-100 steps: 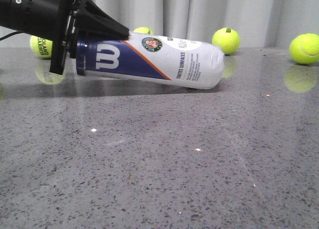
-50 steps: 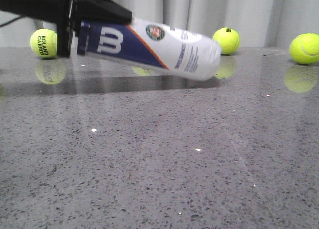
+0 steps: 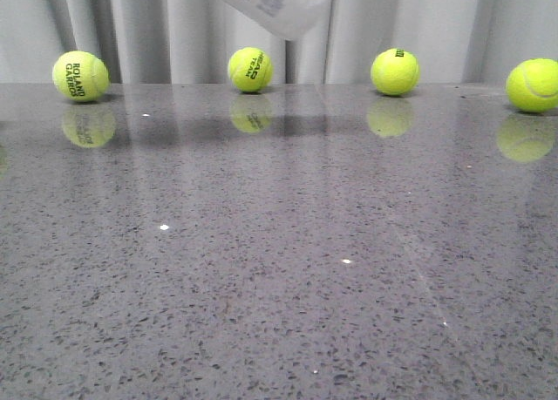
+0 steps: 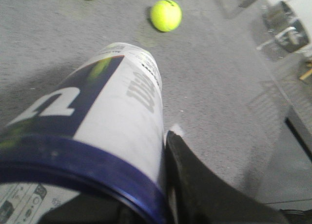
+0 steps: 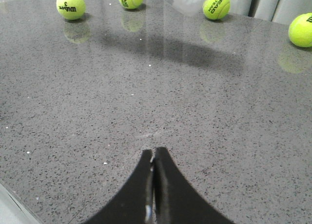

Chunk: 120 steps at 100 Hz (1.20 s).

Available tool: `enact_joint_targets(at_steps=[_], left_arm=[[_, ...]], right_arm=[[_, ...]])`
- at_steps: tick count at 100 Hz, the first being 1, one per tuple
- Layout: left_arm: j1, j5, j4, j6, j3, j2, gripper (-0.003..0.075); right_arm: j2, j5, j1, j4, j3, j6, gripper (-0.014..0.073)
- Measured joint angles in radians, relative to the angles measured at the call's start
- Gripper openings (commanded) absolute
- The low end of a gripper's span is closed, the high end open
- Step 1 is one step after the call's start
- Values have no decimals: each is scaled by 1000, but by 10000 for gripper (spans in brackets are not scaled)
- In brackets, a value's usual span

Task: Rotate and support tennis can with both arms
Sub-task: 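Lift the navy end with the left gripper, tilting the can upward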

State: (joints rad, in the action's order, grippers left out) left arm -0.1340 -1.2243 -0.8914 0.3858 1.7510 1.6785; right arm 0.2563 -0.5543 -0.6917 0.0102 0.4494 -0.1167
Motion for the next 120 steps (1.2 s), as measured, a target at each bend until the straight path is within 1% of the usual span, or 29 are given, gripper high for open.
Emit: enact_joint_targets(at_steps=[6,23,30,54,76,120], left_arm=[[-4,-8,59,-32,7,-21,-20],[-50,-27,324,-138,9,-70,-20],[-73,-31,388,-157,9,-90,-20],[-139,-33,476,-174,-66,-125,-20],[-139,-34,503,-178,-120,-125,-20],[-143,-34,506,-178,-124,-125,-20]], right_arm=[[0,0,0,0,0,0,-67],[0,0,0,0,0,0,-67],[0,0,0,0,0,0,-67],[0,0,0,0,0,0,-67],[0,0,0,0,0,0,-67],[0,0,0,0,0,0,-67]])
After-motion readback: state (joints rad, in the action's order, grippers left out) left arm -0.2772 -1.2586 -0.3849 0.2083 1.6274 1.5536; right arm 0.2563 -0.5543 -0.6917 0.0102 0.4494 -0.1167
